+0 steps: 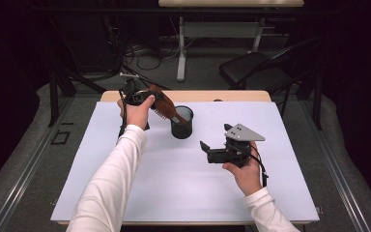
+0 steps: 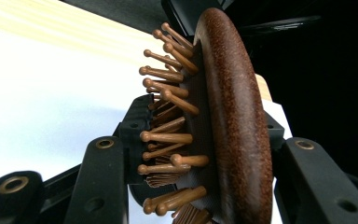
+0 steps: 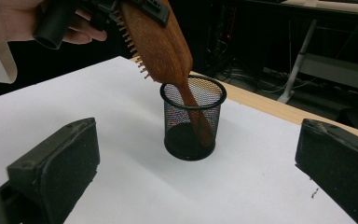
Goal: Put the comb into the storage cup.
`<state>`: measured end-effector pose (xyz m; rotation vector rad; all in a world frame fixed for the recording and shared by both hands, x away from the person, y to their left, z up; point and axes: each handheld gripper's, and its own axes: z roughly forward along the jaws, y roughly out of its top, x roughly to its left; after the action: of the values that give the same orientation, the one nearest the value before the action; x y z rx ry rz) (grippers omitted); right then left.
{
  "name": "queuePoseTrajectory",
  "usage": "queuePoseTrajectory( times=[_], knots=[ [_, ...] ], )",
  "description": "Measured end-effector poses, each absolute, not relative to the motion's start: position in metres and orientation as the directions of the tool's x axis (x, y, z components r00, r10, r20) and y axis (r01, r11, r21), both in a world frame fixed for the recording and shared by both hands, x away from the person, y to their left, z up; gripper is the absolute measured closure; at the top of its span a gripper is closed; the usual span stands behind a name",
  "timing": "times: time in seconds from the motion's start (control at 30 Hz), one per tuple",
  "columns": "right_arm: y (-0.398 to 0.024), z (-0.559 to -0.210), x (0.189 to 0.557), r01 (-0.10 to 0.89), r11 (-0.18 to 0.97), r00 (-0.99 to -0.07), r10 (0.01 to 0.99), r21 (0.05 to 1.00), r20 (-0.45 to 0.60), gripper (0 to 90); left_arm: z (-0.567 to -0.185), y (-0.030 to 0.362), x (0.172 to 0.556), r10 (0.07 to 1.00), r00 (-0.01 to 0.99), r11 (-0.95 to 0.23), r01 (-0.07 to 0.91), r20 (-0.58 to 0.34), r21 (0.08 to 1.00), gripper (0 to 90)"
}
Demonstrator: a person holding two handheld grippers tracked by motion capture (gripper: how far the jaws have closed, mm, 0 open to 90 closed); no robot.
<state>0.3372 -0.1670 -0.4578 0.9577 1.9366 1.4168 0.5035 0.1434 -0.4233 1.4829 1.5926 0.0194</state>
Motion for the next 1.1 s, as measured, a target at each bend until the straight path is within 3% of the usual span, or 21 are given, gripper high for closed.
queuePoseTrajectory(
  times=[1.1],
  knots=[
    [-0.1639,-0.4597,0.3372,0.227,0.202,-0.603,0.798,0.953,-0.026,0.0,-0.4318,0.1489,0.5058,0.787,0.155,0.282,0.770,-0.597,0.572,49.8]
  ],
)
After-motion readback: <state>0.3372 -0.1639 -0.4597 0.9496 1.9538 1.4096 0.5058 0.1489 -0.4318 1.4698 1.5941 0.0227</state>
